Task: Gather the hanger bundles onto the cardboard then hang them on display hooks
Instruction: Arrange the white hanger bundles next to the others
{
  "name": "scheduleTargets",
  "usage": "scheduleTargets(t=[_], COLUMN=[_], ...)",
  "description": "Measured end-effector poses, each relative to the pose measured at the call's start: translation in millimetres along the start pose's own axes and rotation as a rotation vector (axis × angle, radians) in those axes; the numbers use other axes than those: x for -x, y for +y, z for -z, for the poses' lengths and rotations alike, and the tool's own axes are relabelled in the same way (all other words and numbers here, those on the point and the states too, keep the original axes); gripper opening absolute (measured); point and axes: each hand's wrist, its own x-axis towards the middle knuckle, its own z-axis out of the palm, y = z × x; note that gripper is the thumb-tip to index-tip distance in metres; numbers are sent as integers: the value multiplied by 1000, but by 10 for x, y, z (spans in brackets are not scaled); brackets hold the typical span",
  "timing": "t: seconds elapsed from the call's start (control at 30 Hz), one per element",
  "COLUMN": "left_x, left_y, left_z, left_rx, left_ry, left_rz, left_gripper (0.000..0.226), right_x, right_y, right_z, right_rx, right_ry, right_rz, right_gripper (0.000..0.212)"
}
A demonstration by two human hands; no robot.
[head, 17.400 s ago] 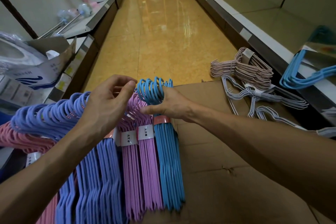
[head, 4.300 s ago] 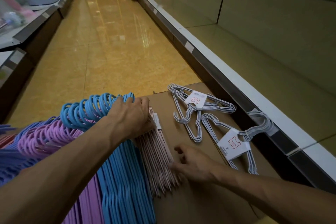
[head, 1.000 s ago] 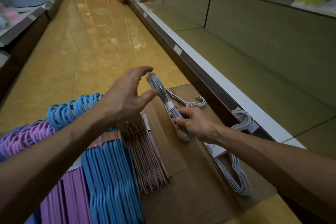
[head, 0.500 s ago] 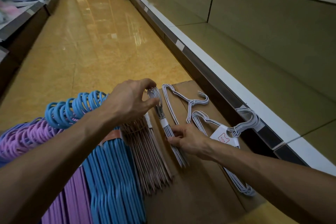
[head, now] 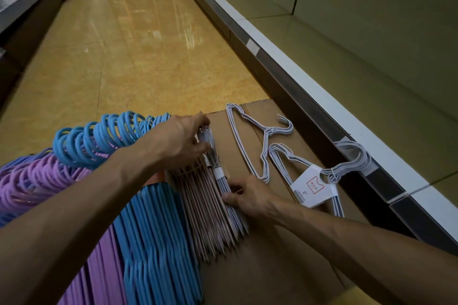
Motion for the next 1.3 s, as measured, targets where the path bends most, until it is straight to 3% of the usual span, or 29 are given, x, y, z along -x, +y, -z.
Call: scheduleTargets(t=[0.33, 0.63, 0.83, 1.07, 1.3], left_x=[11, 115, 113, 64, 18], left_y=[49, 201, 348, 343, 295], left_z=[47, 137, 91, 55, -34], left_rx=[38, 170, 282, 435, 570], left_ry=[-9, 295, 313, 340, 391], left_rz=[42, -117, -135, -101, -103], left_gripper=[51, 31, 27, 23, 21], right_x=[6, 139, 118, -71, -313], right_y=[-21, 211, 364, 353, 259], right_z=[137, 554, 703, 701, 638], right_rx=[42, 144, 258, 356, 452], right_ry=[32, 266, 380, 398, 338], right_rz=[31, -22, -119, -197, -266], right_gripper=[34, 15, 16, 39, 25])
